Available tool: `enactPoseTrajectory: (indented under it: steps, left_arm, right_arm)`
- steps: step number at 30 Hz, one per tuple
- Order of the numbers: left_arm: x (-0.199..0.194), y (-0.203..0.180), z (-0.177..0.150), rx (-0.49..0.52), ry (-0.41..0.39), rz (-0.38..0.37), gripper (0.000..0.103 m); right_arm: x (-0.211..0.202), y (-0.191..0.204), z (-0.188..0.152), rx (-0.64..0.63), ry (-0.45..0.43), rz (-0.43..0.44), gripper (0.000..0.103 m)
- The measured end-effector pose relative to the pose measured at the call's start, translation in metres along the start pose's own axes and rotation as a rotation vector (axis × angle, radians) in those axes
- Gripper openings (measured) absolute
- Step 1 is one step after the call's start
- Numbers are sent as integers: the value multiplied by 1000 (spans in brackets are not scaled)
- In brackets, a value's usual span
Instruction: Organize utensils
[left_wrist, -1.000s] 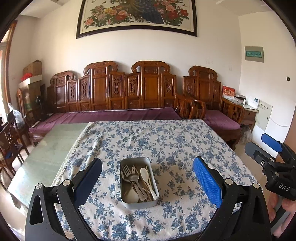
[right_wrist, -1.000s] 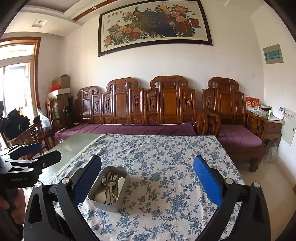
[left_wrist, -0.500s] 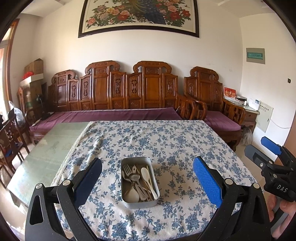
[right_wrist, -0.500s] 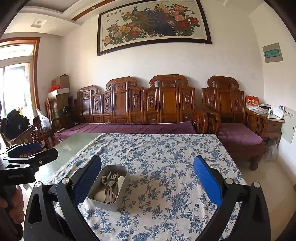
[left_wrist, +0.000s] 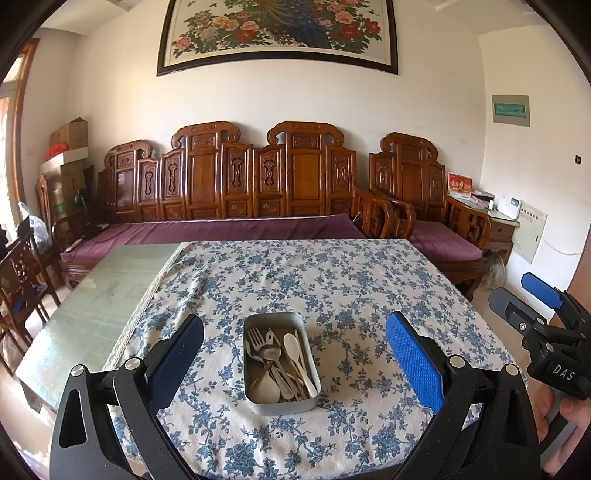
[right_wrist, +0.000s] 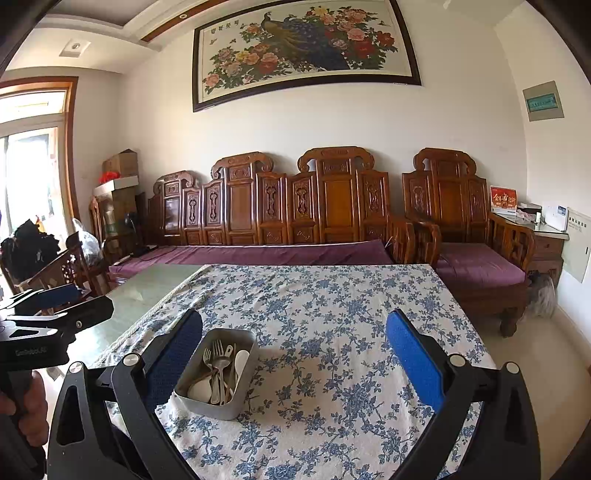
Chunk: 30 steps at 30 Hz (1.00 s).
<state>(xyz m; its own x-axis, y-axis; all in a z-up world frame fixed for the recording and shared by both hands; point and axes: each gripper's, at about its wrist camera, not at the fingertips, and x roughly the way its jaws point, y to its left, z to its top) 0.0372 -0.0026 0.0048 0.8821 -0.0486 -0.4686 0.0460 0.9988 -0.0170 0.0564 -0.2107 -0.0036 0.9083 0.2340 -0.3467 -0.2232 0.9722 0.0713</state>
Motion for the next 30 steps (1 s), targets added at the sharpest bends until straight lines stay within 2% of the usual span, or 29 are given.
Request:
enactPoseTrajectory:
  steps: [30]
  left_arm:
    - [-5,-3,1,7,-18,-2,95]
  right_arm:
    - [0,-1,0,2,1,0,100]
